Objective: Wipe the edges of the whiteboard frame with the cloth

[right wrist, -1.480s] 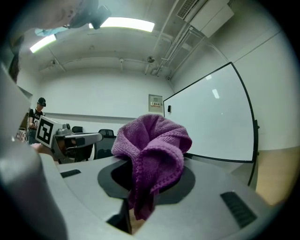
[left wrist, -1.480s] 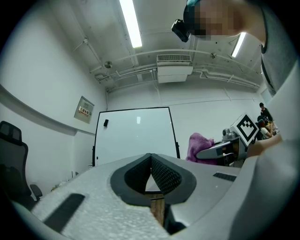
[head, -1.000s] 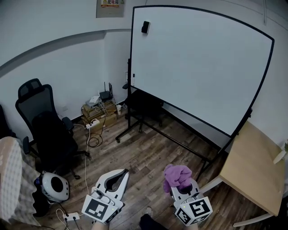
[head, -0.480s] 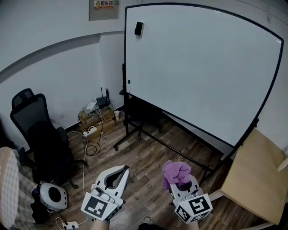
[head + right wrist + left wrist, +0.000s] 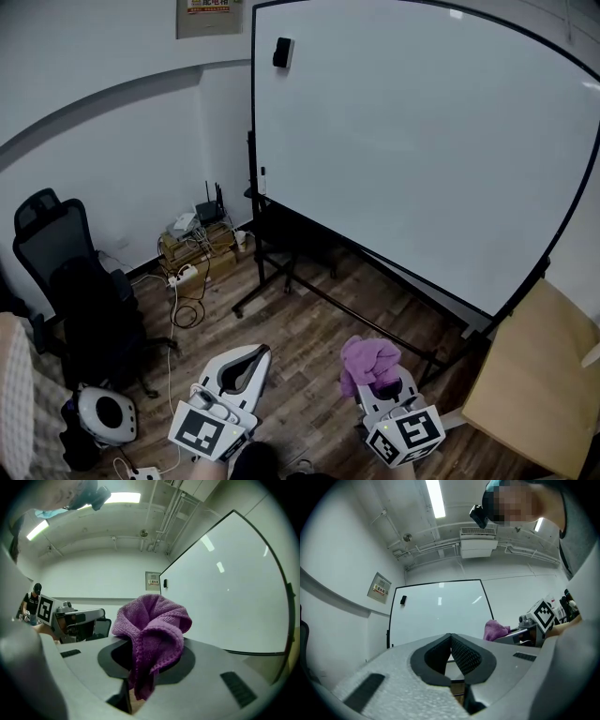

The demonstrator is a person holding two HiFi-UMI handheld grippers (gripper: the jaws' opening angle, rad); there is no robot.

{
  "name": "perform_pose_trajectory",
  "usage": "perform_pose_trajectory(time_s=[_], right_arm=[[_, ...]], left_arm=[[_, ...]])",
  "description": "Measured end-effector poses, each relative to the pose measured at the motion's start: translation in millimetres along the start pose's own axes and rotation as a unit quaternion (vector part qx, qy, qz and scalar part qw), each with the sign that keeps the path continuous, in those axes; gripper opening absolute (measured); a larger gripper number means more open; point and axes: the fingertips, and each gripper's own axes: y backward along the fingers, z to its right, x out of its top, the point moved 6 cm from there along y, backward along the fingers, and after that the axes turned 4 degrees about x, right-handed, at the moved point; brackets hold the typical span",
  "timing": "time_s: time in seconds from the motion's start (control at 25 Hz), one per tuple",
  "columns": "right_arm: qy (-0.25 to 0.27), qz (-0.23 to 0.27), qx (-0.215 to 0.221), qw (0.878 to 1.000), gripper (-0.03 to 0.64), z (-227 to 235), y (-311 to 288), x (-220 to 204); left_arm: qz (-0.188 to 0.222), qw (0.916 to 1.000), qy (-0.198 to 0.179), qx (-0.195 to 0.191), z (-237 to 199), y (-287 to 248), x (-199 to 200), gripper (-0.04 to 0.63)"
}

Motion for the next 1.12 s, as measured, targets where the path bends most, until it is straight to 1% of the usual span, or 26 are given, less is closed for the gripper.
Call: perform_pose_trajectory(time_s=[0.16, 0.32, 0.52, 0.72, 0.92, 1.12], right_arm=[[0.002, -0.004, -0.006, 1.0, 0.084, 2.9, -26.7, -0.2], [0.002, -0.002, -0.021, 1.0, 0.084, 6.8, -61.6, 2.1], [0.003, 0.0, -0.039, 0.999, 0.084, 5.2, -121.9, 8.7], [0.005, 0.005, -0.056, 0.998, 0.084, -6.3, -183.3, 13.8], [0.002, 0.007, -0.07, 0.998, 0.084, -22.4, -239.0, 16.3], [0.007, 0.004, -0.076, 0.997, 0.084, -43.5, -284.7, 16.5]], left_arm=[[-0.001, 1.0, 0.007, -0.006, -24.0, -15.5, -8.2, 0.017], [0.003, 0.9997, 0.01, -0.022, -58.6, -36.6, -14.5, 0.017], [0.003, 0.999, 0.011, -0.043, -118.9, -65.8, -20.6, 0.017], [0.008, 0.9977, 0.005, -0.067, -179.4, -86.5, -24.9, 0.017], [0.026, 0.9966, -0.008, -0.078, -240.5, -96.6, -27.8, 0.017], [0.021, 0.9964, -0.008, -0.082, -291.7, -94.5, -34.6, 0.017]])
